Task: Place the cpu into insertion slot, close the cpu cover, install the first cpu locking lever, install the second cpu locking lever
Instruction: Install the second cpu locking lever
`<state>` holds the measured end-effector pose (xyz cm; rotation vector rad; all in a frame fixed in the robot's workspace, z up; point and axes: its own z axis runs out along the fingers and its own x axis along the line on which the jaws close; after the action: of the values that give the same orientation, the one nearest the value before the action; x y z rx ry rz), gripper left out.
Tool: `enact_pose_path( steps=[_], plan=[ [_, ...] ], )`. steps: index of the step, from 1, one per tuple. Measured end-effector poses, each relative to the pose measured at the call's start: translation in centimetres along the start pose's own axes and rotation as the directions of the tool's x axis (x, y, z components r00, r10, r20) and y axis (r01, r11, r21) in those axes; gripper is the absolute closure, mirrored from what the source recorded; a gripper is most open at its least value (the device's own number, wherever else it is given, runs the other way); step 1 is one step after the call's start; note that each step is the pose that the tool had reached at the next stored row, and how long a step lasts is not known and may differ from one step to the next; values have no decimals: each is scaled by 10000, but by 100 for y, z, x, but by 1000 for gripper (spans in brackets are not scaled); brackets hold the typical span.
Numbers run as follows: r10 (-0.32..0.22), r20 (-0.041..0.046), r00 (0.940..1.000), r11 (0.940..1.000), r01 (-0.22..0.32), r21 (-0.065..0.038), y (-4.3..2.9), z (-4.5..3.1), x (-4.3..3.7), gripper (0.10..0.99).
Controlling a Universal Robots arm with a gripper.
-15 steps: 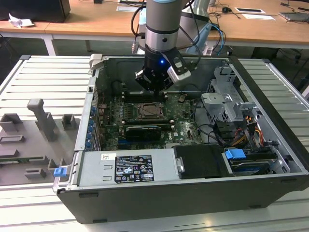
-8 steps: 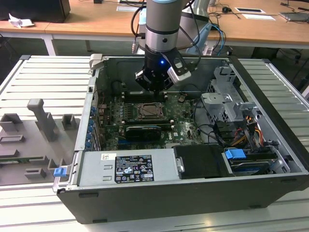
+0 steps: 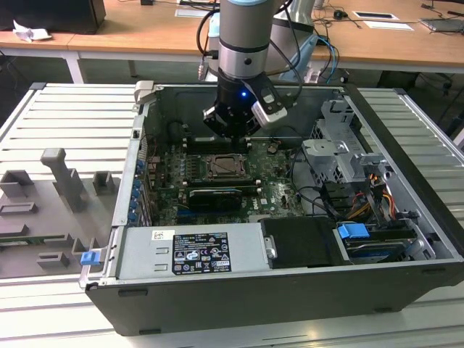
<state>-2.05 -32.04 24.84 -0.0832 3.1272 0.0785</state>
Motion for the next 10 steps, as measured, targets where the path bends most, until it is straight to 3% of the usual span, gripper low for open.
enact_pose_path(
  steps=[8,10],
  plan=[
    [3,-7,10000,10000,-3,-4,-21,-57,0,980],
    [6,-10,10000,10000,-6,-2,-73,-59,4,980]
  ],
)
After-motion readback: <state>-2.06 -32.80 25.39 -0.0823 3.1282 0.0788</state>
